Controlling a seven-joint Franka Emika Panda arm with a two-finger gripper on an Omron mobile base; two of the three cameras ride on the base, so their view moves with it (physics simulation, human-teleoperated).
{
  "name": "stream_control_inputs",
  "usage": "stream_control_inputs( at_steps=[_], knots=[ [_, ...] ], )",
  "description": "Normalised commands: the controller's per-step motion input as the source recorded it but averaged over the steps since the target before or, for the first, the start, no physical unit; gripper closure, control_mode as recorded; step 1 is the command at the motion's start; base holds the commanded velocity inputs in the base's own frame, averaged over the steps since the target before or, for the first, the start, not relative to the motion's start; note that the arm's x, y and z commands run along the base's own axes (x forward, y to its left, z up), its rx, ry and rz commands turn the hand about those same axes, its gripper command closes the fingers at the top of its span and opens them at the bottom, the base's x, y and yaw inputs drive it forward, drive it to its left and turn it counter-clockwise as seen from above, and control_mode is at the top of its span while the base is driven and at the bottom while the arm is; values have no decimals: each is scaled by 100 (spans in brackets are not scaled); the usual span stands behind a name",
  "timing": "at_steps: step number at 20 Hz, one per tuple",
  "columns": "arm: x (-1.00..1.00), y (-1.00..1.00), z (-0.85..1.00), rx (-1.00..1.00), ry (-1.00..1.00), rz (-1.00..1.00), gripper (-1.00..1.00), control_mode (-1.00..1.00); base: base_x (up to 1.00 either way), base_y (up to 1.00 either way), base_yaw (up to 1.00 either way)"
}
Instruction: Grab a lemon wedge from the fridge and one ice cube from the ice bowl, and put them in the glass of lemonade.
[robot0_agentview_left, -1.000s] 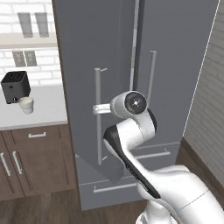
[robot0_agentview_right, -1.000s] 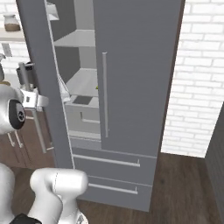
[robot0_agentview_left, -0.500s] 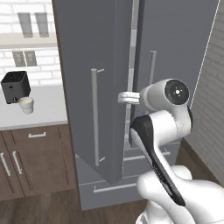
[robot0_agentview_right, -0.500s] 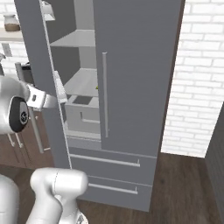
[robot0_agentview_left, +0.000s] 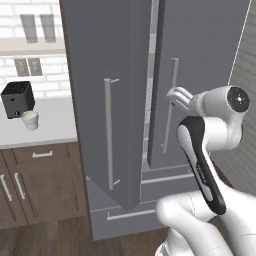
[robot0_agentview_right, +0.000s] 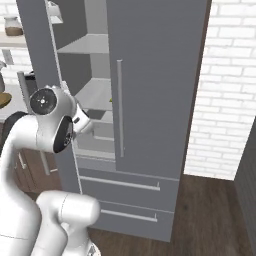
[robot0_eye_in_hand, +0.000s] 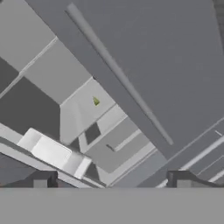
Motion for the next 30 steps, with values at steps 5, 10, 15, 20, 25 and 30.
stream_control_inputs(
  at_steps=[5,10,15,20,25,30],
  knots=[
    [85,-24,0,49,0,-12,-100,-100,0,0,0],
    [80,10,0,49,1,-2,-100,-100,0,0,0],
    [89,55,0,36,12,0,-100,-100,0,0,0],
    [82,95,5,22,20,9,-100,-100,0,0,0],
    [-17,100,2,15,5,48,-100,-100,0,0,0],
    [-69,96,1,19,-1,42,-100,-100,0,0,0]
  ],
)
